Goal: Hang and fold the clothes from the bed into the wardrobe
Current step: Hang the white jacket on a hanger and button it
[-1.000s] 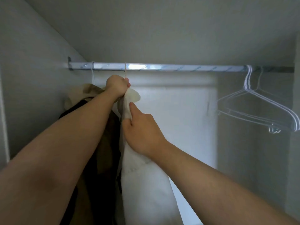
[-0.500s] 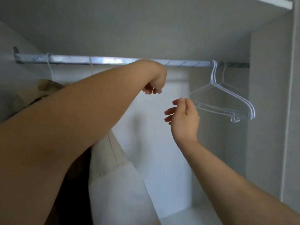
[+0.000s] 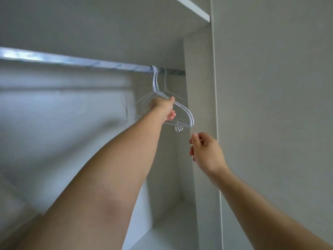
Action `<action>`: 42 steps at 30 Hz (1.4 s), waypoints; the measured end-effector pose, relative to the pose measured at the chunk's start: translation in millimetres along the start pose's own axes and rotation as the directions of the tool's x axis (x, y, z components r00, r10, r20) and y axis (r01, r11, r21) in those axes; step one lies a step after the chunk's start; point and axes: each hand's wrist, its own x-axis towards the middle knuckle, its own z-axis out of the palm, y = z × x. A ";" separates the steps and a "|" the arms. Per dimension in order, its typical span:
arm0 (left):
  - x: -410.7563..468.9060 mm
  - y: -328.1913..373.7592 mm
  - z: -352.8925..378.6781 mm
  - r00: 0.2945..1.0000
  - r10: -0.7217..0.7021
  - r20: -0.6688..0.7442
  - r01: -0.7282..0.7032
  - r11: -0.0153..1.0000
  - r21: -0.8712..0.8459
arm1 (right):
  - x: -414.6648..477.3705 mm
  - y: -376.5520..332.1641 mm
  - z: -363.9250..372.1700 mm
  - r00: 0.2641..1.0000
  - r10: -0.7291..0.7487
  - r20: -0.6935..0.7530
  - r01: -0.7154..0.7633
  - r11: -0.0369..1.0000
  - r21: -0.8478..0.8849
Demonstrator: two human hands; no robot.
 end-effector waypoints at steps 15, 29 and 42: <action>7.5 -10.8 25.7 0.988 0.094 -0.125 -0.112 0.984 -0.139 | 0.3 -9.4 -38.3 0.998 -0.058 0.006 0.058 0.990 -0.131; -9.7 10.6 10.2 0.967 0.193 -0.168 -0.234 0.930 -0.283 | -7.7 -22.8 -36.8 0.997 -0.077 -0.012 0.074 0.987 -0.144; -90.9 40.2 27.0 0.986 0.074 -0.149 -0.137 0.870 -0.474 | 53.9 -92.5 -57.7 0.979 0.062 0.196 0.004 0.948 -0.319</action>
